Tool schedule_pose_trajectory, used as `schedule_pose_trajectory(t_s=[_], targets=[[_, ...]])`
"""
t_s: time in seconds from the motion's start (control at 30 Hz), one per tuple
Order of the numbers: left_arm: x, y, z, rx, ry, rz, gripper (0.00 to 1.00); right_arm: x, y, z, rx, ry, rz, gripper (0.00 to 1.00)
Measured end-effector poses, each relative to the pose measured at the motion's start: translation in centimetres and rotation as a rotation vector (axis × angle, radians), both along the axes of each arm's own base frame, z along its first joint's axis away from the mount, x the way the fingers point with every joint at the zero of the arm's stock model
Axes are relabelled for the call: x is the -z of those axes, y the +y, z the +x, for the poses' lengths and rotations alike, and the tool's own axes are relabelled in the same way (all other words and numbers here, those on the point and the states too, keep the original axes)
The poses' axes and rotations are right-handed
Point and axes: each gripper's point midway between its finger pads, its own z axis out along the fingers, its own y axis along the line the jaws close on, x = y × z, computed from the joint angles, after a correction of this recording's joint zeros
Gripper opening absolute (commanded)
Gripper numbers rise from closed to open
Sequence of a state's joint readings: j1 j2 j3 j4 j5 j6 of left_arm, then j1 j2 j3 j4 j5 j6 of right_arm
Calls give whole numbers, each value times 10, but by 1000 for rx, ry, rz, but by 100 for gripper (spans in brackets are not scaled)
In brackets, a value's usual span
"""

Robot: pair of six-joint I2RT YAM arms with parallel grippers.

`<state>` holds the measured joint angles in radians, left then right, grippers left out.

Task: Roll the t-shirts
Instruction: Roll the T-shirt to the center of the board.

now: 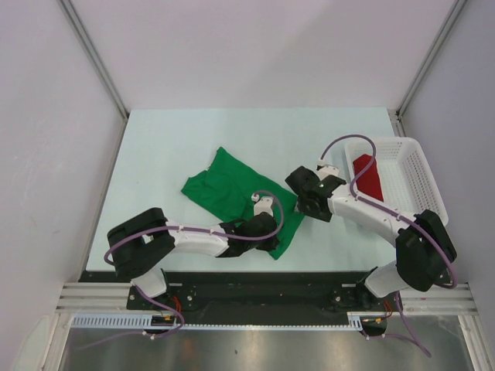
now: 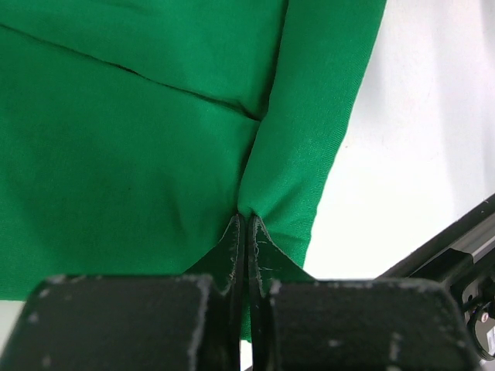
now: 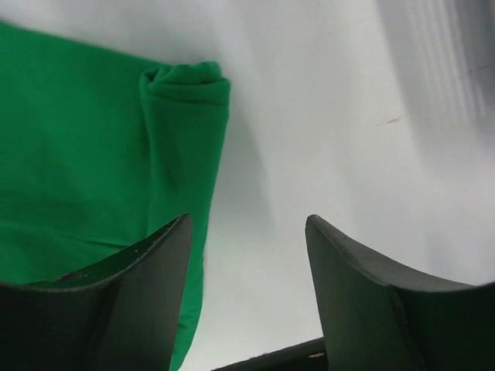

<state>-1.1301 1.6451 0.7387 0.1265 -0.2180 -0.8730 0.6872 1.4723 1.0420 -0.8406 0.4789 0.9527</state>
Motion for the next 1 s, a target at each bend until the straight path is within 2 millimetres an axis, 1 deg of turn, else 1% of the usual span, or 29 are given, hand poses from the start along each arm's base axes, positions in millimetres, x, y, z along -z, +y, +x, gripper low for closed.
schedule_pose_trajectory(t_s=[0.17, 0.2, 0.3, 0.4, 0.53, 0.77, 0.9, 0.93, 0.97, 1.0], targets=[[0, 0, 0, -1, 2, 4, 0, 3, 9, 0, -16, -8, 33, 61], [0, 0, 0, -1, 2, 5, 0, 3, 13, 2, -19, -14, 54, 61], [0, 1, 1, -3, 2, 5, 0, 4, 15, 5, -18, -16, 68, 62], [0, 1, 2, -5, 2, 5, 0, 10, 20, 11, -16, -7, 93, 62], [0, 2, 2, -6, 3, 5, 0, 18, 18, 19, 3, 9, 110, 63], [0, 2, 3, -7, 4, 5, 0, 21, 15, 25, 11, 12, 127, 63], [0, 2, 3, -8, 5, 5, 0, 21, 16, 26, 7, 11, 131, 60], [0, 2, 3, -8, 5, 5, 0, 21, 16, 26, 7, 12, 131, 56], [0, 2, 3, -8, 5, 5, 0, 21, 16, 26, 6, 11, 131, 56], [0, 3, 3, -8, 5, 5, 0, 21, 17, 26, 5, 12, 131, 51]])
